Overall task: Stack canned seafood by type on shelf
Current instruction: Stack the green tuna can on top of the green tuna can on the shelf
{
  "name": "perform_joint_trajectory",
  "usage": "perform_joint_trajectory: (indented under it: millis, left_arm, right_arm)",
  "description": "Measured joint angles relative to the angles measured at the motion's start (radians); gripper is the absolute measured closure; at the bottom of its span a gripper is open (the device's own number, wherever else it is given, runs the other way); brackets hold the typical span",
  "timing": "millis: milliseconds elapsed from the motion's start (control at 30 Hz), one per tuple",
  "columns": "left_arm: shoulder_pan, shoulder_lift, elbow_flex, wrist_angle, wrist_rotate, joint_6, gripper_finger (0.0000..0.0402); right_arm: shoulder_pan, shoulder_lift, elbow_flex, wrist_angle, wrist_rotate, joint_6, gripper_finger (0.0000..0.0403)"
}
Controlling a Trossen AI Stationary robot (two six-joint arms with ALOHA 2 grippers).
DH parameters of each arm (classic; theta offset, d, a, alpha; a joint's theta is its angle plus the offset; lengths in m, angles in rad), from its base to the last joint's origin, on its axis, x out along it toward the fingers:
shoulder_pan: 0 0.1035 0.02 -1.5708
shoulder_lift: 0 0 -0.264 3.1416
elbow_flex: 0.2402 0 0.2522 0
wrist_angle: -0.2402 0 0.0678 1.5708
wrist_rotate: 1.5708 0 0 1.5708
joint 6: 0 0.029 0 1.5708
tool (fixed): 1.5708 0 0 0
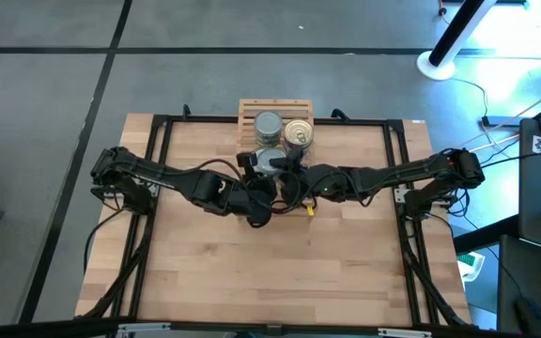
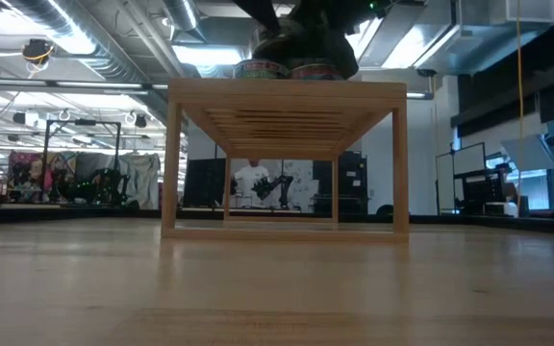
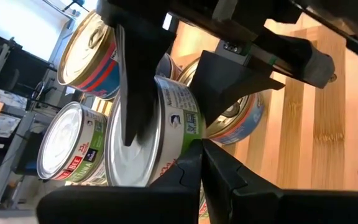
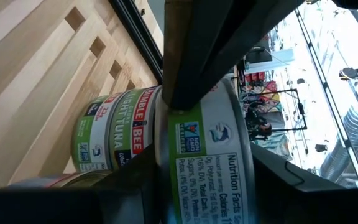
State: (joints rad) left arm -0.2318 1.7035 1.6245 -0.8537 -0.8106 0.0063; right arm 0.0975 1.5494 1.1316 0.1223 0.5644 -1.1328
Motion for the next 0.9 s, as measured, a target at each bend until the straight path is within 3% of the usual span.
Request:
perform_joint_trajectory:
  millis: [900]
  left_arm:
    - [-0.01,0.0,0.0,0.139,0.0,0.101,0.0396]
  right_arm:
    - [-0.007,0.0,0.0,-0.005,-0.043,0.0,0.0228]
